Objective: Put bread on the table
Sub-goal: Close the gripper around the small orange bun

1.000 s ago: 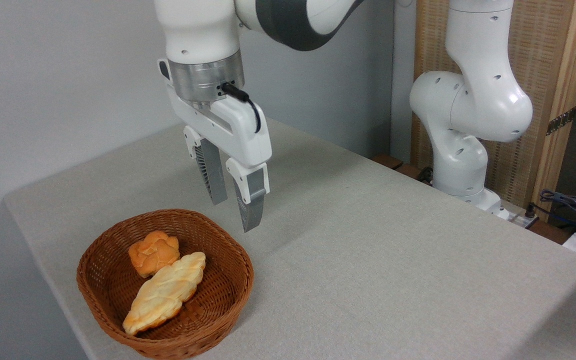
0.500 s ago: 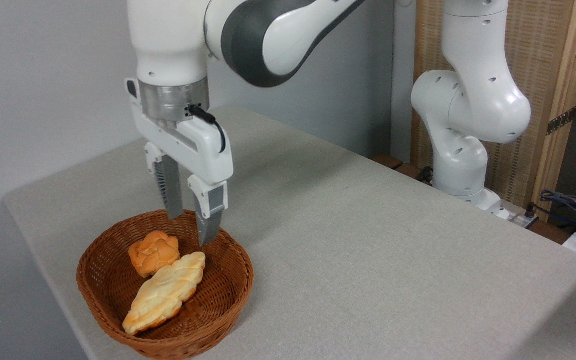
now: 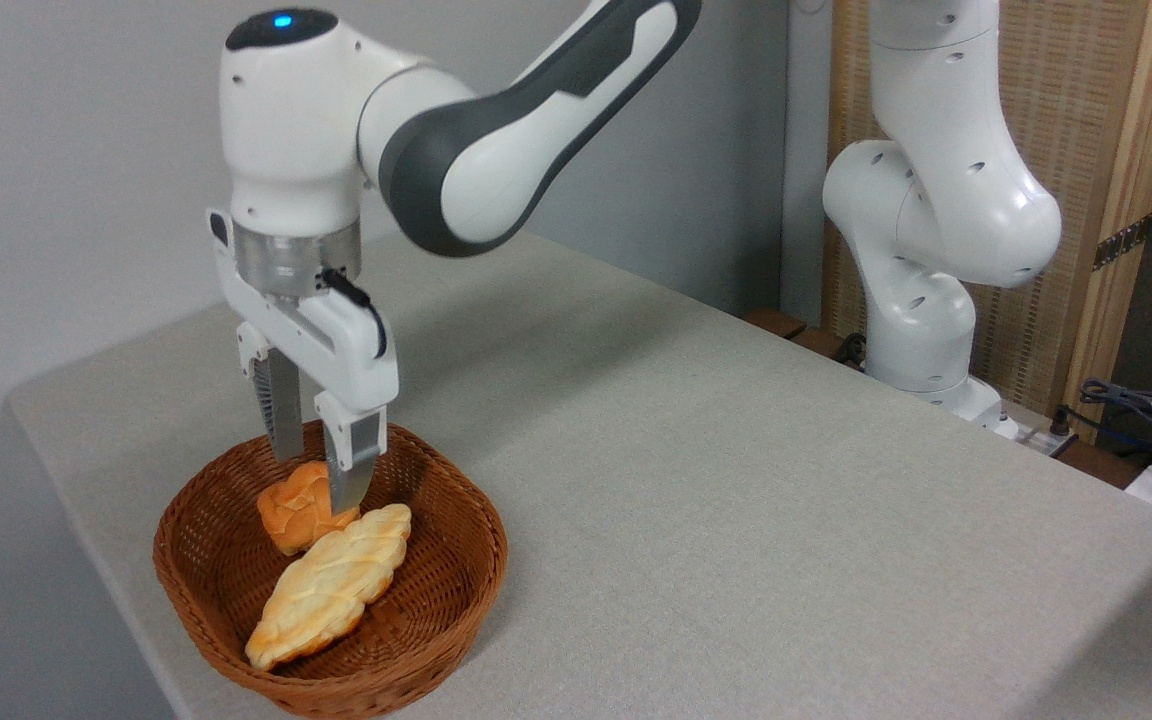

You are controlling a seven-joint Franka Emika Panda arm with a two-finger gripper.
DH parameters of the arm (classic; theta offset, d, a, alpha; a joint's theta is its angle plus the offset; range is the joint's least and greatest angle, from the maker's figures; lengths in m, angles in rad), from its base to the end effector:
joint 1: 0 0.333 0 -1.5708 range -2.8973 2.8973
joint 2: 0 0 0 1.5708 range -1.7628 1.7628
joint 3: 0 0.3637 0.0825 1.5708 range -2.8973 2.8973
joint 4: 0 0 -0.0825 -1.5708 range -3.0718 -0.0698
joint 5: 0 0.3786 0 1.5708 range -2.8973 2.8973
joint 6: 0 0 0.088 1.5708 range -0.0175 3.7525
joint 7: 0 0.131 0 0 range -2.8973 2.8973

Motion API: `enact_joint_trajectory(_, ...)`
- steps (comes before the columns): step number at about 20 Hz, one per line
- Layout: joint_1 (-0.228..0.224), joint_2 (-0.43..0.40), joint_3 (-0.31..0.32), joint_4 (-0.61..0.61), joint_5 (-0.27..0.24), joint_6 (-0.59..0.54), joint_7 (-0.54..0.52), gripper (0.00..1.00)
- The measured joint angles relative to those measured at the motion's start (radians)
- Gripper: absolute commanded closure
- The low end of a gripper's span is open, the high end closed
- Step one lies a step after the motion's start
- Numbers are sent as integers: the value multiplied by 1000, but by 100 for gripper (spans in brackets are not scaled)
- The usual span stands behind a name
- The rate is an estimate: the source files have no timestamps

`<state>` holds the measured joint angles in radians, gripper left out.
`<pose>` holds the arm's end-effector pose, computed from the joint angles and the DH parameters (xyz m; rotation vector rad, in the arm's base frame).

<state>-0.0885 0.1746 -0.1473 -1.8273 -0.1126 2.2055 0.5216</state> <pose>0.6176 -0.1491 0.4847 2.8501 -1.0324 0.3350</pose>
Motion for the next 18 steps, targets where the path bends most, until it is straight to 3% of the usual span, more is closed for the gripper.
enact_joint_trajectory(10, -1, 41, -20, 0, 26, 17, 0, 3)
enact_joint_trajectory(13, -1, 48, -29, 0, 39, 17, 0, 53)
enact_joint_trajectory(14, -1, 48, -30, 0, 49, 17, 0, 64)
enact_joint_trajectory(18, -1, 48, -33, 0, 64, 17, 0, 69)
